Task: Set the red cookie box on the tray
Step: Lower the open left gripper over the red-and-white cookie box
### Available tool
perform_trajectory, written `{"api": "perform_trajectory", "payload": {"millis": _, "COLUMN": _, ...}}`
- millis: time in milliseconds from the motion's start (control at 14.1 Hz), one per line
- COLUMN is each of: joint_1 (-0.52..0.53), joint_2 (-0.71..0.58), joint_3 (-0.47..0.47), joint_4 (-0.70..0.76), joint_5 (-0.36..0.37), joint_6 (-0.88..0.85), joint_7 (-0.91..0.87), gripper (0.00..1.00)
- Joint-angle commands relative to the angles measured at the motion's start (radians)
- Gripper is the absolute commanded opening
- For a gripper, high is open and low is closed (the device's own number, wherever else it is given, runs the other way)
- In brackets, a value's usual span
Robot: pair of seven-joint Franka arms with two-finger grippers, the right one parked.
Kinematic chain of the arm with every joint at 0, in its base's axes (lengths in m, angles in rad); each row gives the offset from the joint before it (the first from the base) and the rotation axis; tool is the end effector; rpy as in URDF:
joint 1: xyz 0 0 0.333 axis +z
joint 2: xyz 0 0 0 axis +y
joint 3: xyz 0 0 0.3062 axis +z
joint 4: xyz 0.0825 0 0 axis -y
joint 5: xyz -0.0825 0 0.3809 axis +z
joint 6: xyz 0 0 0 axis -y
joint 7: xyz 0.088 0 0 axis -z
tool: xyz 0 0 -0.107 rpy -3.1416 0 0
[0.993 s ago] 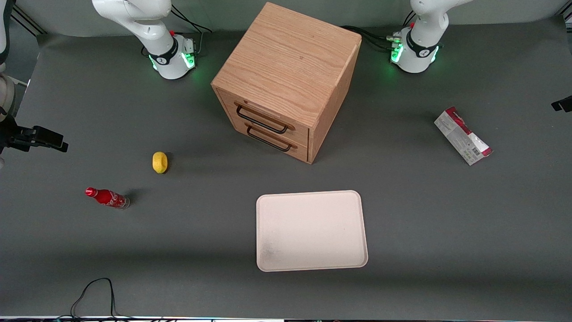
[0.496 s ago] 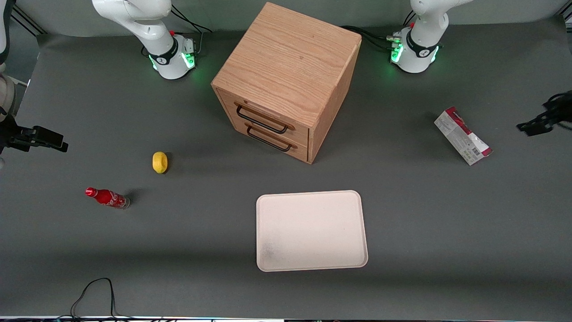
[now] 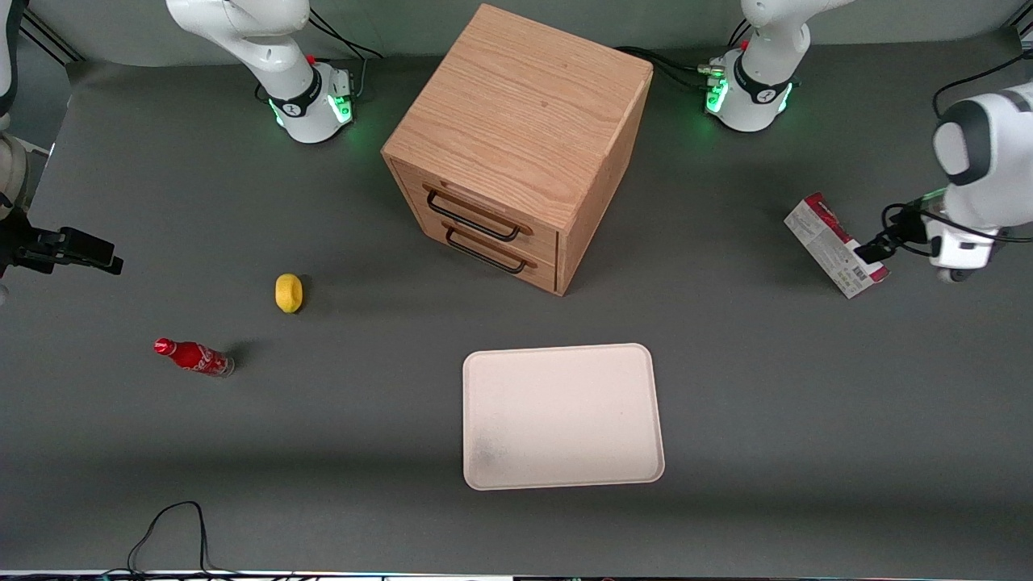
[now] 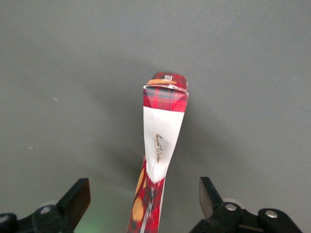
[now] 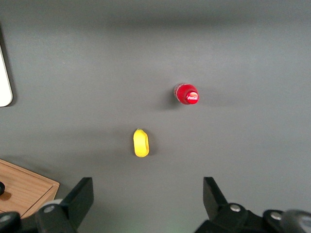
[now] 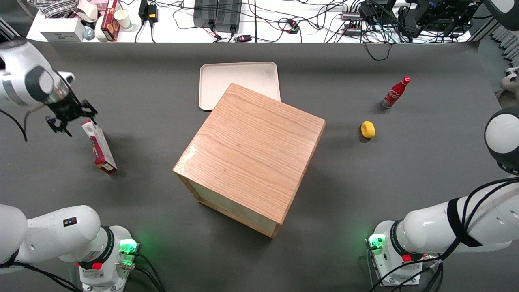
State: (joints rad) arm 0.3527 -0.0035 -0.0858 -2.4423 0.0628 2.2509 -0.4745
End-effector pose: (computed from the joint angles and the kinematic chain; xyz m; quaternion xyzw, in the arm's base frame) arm 0.4404 0.1223 0.2806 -0.9354 -0.3400 0.0909 0.0322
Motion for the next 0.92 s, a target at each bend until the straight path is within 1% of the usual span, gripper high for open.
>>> {"api": "perform_trajectory", "payload": {"millis": 0, "joint_1": 0.002, "joint_2": -0.04, "joint_3": 0.0, "joint_4": -0.154, "joint_5": -0.003, "joint_6": 0.18, "joint_7": -0.021, "gripper": 1.0}}
{"api": "perform_trajectory", "payload": {"millis": 71, "joint_1": 0.003, "joint_2": -0.024, "joint_3": 0.0, "joint_4": -0.17, "joint_5": -0.003, "joint_6": 0.222, "joint_7": -0.021, "gripper": 1.0}}
{"api": "perform_trajectory", "payload": {"millis": 142, "joint_1": 0.002, "joint_2": -0.015, "joint_3": 0.0, "joint_4": -0.173, "joint_5": -0.003, "joint_6": 0.228, "joint_7": -0.021, "gripper": 1.0}}
{"api": "perform_trajectory", "payload": {"millis": 567, "joint_1": 0.0, "joint_2": 0.0, "joint_3": 0.0, "joint_4": -0.172, "joint_5": -0.003, "joint_6": 0.231, "joint_7": -0.021, "gripper": 1.0}}
{"api": "perform_trajectory", "payload": {"millis": 638, "joint_1": 0.0, "joint_2": 0.005, "joint_3": 0.0, "joint_4": -0.172, "joint_5": -0.003, "joint_6": 0.233, "joint_7": -0.021, "gripper": 0.92}}
{"api": "perform_trajectory", "payload": {"millis": 709, "joint_1": -0.006, "joint_2": 0.005, "joint_3": 0.0, "joint_4": -0.172, "joint_5": 0.0, "joint_6": 0.23, "joint_7": -0.019, "gripper": 0.01}}
{"api": "perform_trajectory", "payload": {"millis": 851, "joint_1": -0.009, "joint_2": 0.005, "joint_3": -0.002, "joint_4": -0.169, "joint_5": 0.0, "joint_6": 0.228, "joint_7": -0.03, "gripper": 0.0}}
